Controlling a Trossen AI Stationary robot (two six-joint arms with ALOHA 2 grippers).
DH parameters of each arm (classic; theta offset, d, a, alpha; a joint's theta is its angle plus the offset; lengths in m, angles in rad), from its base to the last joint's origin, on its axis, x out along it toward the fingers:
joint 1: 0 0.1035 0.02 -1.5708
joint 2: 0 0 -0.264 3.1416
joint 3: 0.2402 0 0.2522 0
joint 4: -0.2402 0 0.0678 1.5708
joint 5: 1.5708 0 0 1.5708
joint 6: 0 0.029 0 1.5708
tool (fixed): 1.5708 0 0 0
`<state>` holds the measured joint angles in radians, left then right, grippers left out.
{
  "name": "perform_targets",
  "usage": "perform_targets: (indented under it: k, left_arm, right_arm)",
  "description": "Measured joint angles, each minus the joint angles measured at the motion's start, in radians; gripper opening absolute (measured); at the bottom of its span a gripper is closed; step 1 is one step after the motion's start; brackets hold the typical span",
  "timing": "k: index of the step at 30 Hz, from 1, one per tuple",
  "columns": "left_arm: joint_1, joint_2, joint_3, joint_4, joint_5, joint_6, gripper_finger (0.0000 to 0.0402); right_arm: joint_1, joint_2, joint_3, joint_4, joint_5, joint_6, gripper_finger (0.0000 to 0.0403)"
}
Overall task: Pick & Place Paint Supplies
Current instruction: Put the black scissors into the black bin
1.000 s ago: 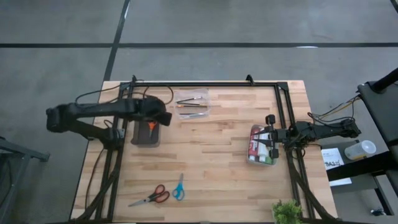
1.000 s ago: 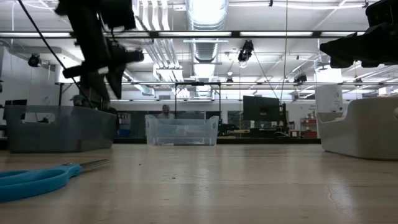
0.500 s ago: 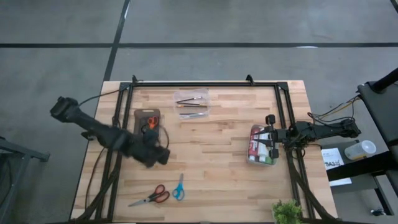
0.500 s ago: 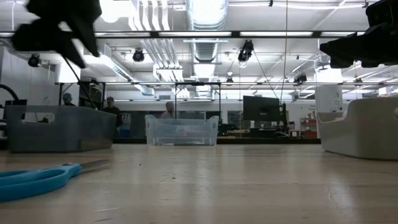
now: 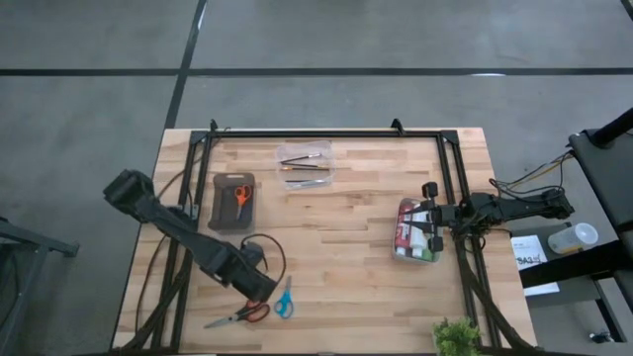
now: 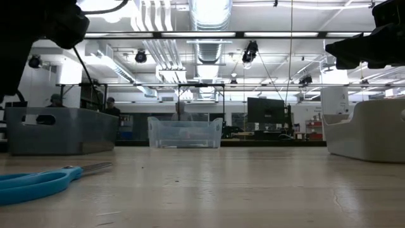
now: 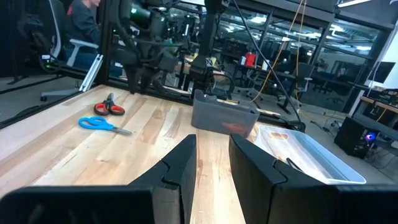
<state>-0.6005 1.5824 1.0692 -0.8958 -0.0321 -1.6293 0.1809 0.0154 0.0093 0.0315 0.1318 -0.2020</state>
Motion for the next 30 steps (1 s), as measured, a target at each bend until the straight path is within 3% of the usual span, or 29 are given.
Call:
perform_targets:
  k: [14, 21, 30]
  left_arm:
    - [-0.096, 0.089, 0.006, 0.124, -0.046, -0.176, 0.0166]
    - [-0.16, 0.099, 0.006, 0.159, -0.133, -0.256, 0.0166]
    - [-0.166, 0.194, 0.006, 0.226, -0.09, -0.267, 0.0166]
  right_arm:
    - [0.0, 0.0, 0.0, 0.0, 0.0, 0.0, 0.0091]
    - [0.0, 0.0, 0.0, 0.0, 0.0, 0.0, 0.0091]
    - [0.0, 0.0, 0.0, 0.0, 0.0, 0.0, 0.0091]
